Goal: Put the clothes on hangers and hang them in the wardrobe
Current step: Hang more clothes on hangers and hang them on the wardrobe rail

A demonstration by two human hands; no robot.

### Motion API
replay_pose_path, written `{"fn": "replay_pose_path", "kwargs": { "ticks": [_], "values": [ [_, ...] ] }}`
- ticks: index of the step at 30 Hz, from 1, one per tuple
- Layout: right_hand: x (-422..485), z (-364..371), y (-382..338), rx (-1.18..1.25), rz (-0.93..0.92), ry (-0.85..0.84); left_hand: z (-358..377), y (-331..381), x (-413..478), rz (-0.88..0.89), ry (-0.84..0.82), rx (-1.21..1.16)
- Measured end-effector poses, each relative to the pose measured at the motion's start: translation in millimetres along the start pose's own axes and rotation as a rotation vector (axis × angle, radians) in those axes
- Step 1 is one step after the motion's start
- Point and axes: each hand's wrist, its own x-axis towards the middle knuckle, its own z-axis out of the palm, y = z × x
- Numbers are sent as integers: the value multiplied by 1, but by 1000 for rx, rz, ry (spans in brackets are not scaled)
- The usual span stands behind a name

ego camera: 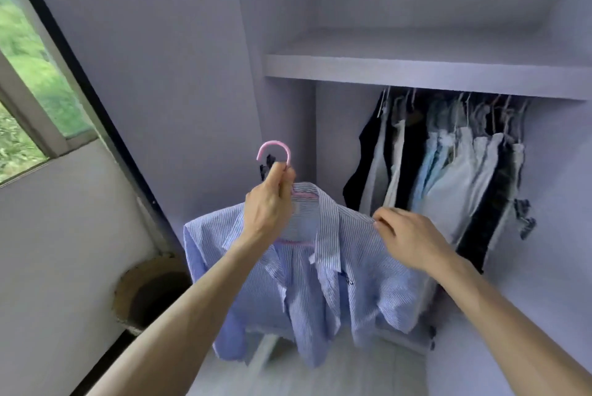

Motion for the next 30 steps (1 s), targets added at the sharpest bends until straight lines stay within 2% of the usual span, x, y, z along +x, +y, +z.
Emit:
{"fn": "replay_pose_path", "kwargs": {
  "ticks": [4,8,11,13,16,18,22,26,30],
  "values": [
    [11,-7,27,145,160,-250,39,5,44,-9,-151,-14],
    [34,-8,50,304,221,-339,72,1,85,-19,-268,-3],
    [55,5,61,346,243,-366,90,-12,115,3,-414,234],
    [70,19,65,411,246,-376,94,-23,137,34,-434,454],
    [92,41,60,593,262,-418,85,-47,178,80,-366,826],
    [106,55,58,679,270,-420,70,-66,202,90,-286,960],
    [142,76,49,807,337,-326,19,-104,238,258,79,1030],
    [182,88,35,916,413,-190,-10,-138,239,426,146,1136],
    [230,89,31,1016,487,-23,3,-157,238,439,217,1144]
  ]
}}
